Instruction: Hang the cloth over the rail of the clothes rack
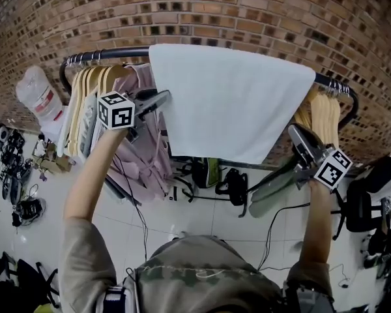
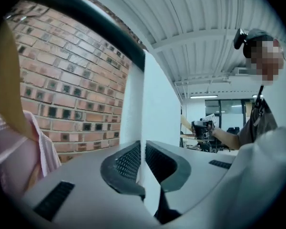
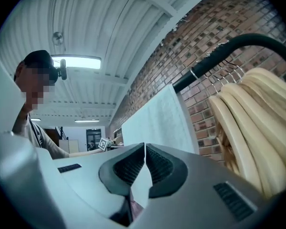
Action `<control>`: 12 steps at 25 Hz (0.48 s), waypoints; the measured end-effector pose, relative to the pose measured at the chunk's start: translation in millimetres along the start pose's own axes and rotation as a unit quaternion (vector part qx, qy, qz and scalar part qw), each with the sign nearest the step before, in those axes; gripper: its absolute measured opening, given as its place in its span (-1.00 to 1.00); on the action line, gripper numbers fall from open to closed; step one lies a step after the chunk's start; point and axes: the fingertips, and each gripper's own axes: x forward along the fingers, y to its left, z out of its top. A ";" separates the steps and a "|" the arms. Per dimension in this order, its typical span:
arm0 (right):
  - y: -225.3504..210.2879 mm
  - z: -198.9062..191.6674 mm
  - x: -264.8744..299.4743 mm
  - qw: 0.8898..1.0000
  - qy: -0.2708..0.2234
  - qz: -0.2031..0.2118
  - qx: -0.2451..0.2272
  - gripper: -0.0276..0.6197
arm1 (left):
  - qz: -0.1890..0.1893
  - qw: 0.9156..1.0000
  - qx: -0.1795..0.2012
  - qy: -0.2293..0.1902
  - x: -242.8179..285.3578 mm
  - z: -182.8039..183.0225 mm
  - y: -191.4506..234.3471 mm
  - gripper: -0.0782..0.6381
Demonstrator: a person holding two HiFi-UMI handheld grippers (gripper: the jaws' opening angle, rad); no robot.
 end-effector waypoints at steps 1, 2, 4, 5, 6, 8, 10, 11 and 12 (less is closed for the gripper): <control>-3.4 0.0 -0.6 1.000 -0.003 -0.007 -0.002 -0.88 | -0.003 1.000 0.010 0.006 2.4 -1.7 -1.6 -0.70; -6.1 0.1 -0.9 1.000 -0.006 -0.014 -0.006 -0.88 | -0.005 1.000 0.015 0.010 3.7 -2.6 -2.8 -0.70; -10.5 0.0 0.3 0.999 -0.005 -0.029 -0.018 -0.87 | -0.006 1.000 0.016 0.009 2.7 -1.4 -4.1 -0.72; -12.8 0.5 1.6 0.999 -0.003 -0.035 -0.021 -0.87 | -0.007 1.000 0.015 0.006 1.1 0.3 -4.5 -0.72; -15.0 2.0 3.2 0.999 -0.002 -0.041 -0.022 -0.86 | -0.009 1.000 0.015 0.002 -0.7 2.6 -4.9 -0.72; -20.4 6.3 5.6 0.998 -0.001 -0.055 -0.027 -0.61 | -0.015 1.000 0.011 -0.009 -4.7 8.3 -6.1 -0.72; -30.9 8.0 6.0 0.995 0.008 -0.087 -0.047 -0.60 | -0.023 0.999 0.001 -0.022 -8.3 13.7 -7.1 -0.72; -37.9 7.1 6.3 0.992 0.017 -0.108 -0.060 -0.59 | -0.026 0.999 -0.004 -0.027 -9.8 15.9 -7.0 -0.72; -44.7 5.4 7.1 0.989 0.026 -0.127 -0.073 -0.59 | -0.028 0.999 -0.007 -0.031 -10.9 17.8 -6.9 -0.72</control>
